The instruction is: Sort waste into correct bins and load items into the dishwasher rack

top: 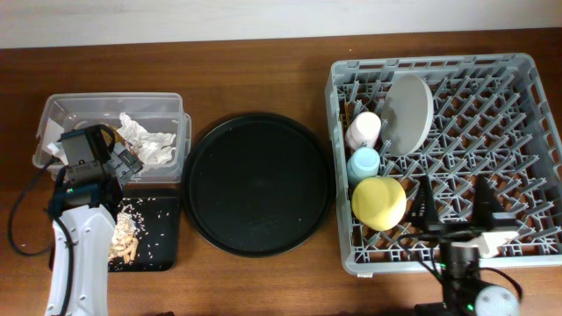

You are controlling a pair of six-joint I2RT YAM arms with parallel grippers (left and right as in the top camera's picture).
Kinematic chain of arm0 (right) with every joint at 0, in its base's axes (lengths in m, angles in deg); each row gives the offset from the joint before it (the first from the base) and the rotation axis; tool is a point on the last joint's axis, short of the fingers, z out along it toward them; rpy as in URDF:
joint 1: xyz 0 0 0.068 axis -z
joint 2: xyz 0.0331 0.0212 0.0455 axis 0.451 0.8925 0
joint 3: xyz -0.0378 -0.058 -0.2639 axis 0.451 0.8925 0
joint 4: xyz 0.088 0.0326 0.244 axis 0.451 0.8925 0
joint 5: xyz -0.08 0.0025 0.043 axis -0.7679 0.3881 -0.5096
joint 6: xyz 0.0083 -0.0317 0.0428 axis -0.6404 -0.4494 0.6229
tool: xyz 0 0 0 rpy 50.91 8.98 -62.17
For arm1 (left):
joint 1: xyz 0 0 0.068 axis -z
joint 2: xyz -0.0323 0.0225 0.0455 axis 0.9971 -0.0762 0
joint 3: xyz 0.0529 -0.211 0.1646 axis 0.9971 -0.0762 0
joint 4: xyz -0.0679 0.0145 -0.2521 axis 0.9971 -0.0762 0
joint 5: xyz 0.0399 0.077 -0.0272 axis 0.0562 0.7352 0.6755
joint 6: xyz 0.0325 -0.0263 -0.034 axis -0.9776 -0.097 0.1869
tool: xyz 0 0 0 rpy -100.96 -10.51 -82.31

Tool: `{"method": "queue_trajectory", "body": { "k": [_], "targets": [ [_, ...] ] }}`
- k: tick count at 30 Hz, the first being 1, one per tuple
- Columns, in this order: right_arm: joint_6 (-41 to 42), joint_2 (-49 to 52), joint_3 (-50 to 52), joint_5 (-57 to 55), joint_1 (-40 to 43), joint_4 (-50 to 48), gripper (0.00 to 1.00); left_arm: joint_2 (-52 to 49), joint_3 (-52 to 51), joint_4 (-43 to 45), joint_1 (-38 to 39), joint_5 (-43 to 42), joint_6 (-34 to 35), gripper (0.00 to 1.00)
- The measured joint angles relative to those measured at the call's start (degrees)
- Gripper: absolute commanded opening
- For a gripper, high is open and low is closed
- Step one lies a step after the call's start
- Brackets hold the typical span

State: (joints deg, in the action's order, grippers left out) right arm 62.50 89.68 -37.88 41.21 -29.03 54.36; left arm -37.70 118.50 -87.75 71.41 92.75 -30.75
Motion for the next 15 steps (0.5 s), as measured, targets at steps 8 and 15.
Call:
{"method": "queue_trajectory", "body": {
  "k": [8,15],
  "targets": [
    [-5.8,-0.6,10.5,2.6,0.0,8.9,0.98,0.0,0.0,-0.2,0.0,0.0,0.0,0.99],
    [-13.9,-0.6,10.5,3.6,0.0,8.9,0.98,0.0,0.0,-0.2,0.0,0.0,0.0,0.99]
  ]
}}
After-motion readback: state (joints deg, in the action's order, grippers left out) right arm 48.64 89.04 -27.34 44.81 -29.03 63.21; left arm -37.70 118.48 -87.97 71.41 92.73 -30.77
